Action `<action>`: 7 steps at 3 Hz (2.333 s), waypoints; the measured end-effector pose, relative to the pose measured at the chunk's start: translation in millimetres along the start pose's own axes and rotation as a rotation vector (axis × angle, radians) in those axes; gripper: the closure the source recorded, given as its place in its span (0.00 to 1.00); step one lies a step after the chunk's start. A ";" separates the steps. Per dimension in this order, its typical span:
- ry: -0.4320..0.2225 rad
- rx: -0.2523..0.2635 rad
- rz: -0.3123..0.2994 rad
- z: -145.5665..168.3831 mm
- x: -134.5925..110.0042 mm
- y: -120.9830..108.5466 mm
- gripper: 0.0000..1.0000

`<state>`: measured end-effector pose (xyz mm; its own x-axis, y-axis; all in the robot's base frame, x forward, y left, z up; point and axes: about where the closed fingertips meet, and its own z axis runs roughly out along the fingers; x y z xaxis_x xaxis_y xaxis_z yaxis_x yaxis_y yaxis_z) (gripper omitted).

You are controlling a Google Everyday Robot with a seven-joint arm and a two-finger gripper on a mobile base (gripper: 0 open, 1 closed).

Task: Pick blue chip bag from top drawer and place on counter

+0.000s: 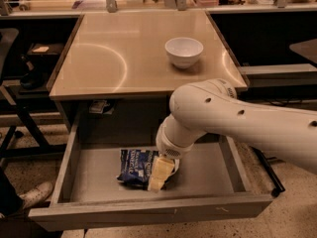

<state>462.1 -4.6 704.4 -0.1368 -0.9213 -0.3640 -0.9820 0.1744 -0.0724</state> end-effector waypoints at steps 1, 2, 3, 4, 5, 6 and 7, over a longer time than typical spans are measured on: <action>-0.008 -0.011 0.008 26.4 1.6 -2.5 0.00; -0.021 -0.031 0.016 49.9 2.7 -3.6 0.00; -0.031 -0.056 0.017 73.7 1.5 -4.2 0.00; -0.040 -0.073 0.016 90.5 2.7 -3.7 0.00; -0.047 -0.086 0.019 104.0 3.0 -3.3 0.00; -0.052 -0.101 0.022 111.0 2.3 -2.9 0.00; -0.052 -0.102 0.022 111.2 2.3 -2.8 0.18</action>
Offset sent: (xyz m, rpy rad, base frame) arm 0.0157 0.0225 -0.0760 0.0496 0.0586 -0.0037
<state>479.1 31.5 600.6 -0.1541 -0.8980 -0.4121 -0.9873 0.1558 0.0299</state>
